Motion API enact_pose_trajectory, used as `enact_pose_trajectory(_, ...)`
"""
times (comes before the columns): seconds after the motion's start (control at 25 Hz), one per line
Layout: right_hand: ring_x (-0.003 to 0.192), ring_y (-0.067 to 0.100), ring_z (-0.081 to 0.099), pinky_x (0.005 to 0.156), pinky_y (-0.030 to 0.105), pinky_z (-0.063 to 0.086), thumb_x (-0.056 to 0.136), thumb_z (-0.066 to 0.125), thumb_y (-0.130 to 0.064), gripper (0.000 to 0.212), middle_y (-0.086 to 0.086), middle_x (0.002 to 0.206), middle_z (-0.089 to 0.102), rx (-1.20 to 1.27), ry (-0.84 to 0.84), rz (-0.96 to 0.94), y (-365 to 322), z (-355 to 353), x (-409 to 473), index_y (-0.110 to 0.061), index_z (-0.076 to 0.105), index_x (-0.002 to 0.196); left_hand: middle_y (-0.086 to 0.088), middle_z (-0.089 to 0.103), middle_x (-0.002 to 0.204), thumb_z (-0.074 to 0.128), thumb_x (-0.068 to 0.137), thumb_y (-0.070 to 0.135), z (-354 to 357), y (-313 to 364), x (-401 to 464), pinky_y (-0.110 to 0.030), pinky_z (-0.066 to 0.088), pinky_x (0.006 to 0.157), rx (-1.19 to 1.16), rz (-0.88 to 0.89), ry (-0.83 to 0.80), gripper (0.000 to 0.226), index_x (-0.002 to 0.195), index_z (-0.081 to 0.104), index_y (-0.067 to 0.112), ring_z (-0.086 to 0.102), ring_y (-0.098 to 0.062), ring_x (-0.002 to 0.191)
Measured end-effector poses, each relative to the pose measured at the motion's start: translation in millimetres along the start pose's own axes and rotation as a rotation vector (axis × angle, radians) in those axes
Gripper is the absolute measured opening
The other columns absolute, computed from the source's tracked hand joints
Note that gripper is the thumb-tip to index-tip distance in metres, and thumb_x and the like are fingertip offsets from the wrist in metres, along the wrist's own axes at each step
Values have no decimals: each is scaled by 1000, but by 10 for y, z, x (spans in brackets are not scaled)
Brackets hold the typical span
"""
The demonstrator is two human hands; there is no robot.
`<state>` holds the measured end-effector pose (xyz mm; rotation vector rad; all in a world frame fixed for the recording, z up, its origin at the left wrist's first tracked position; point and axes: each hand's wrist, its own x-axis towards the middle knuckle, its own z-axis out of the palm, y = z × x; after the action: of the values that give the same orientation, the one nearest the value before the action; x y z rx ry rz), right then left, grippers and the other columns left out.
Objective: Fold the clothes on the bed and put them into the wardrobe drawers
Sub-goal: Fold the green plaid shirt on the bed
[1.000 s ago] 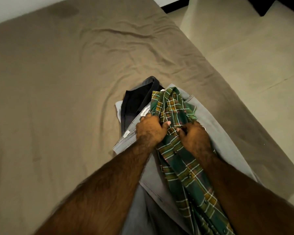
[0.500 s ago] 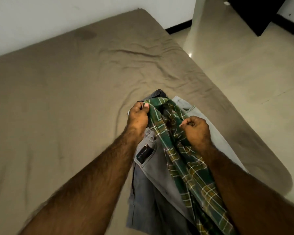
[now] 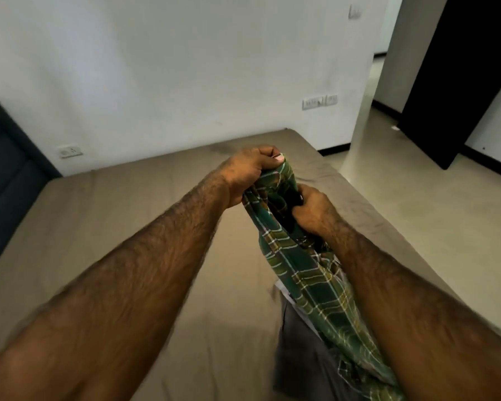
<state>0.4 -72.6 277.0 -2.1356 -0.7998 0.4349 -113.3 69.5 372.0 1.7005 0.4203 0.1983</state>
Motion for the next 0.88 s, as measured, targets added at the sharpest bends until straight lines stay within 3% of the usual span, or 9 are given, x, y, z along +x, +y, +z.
enact_pose_trajectory(0.12, 95, 24, 71, 84, 36, 59, 86, 73, -22, 28, -1, 103, 76, -74, 84, -82, -877, 74, -380, -27, 76, 114, -4, 71, 80, 76, 95, 33, -627, 558, -804, -38, 60, 72, 115, 74, 68, 21, 86, 69, 16, 71, -21, 74)
enact_pose_trajectory(0.24, 86, 24, 65, 76, 34, 58, 75, 80, -35, 21, 1, 96, 69, -193, 226, -122, -1476, 140, -663, -24, 77, 93, -3, 72, 84, 87, 84, 38, -1154, 818, -1354, -37, 61, 71, 536, 125, 189, 28, 84, 68, 18, 73, -22, 82)
enact_pose_trajectory(0.32, 80, 22, 59, 66, 28, 50, 69, 84, -37, 25, 2, 90, 61, -143, 253, -186, -1945, 166, -890, -17, 70, 77, 1, 65, 78, 82, 86, 44, -1545, 985, -1795, -36, 55, 70, 826, 137, 360, 33, 76, 62, 21, 66, -22, 80)
enact_pose_trajectory(0.4, 72, 21, 59, 58, 29, 44, 73, 85, -28, 27, 5, 81, 62, 20, 163, -245, -2502, 86, -1118, -11, 65, 79, 5, 61, 77, 73, 92, 51, -1863, 1212, -2239, -36, 54, 69, 956, 180, 538, 36, 74, 57, 24, 63, -21, 78)
enact_pose_trajectory(0.48, 71, 18, 64, 58, 27, 47, 74, 87, -21, 26, 3, 82, 67, 98, 4, -299, -2896, -62, -1221, -16, 66, 88, 6, 62, 78, 69, 95, 51, -2057, 1388, -2501, -33, 51, 66, 909, 234, 681, 35, 76, 56, 25, 61, -18, 76)
enact_pose_trajectory(0.6, 81, 17, 73, 64, 25, 49, 79, 86, -22, 18, -3, 84, 74, -185, -187, -404, -3385, -356, -1316, -23, 75, 93, 4, 64, 77, 71, 97, 42, -2328, 1661, -2927, -30, 46, 62, 779, 307, 805, 30, 78, 59, 22, 59, -15, 73)
enact_pose_trajectory(0.68, 79, 18, 72, 60, 24, 47, 80, 85, -21, 12, -3, 81, 73, -199, -112, -458, -3617, -533, -1358, -23, 77, 89, 5, 66, 78, 72, 96, 39, -2454, 1806, -3125, -29, 47, 64, 726, 324, 856, 26, 79, 62, 24, 62, -16, 76)
enact_pose_trajectory(0.76, 76, 19, 69, 60, 27, 51, 75, 91, -22, 18, 0, 82, 72, -13, 3, -503, -3786, -698, -1403, -21, 75, 84, 5, 68, 83, 73, 96, 38, -2486, 1952, -3295, -30, 51, 68, 704, 332, 943, 19, 85, 66, 25, 65, -18, 83)
enact_pose_trajectory(0.88, 82, 21, 73, 76, 35, 60, 71, 95, -30, 25, 3, 86, 78, -106, -162, -533, -3931, -942, -1461, -19, 79, 88, -3, 71, 101, 74, 95, 29, -2513, 2187, -3522, -39, 59, 81, 781, 266, 971, 10, 97, 69, 21, 67, -23, 94)
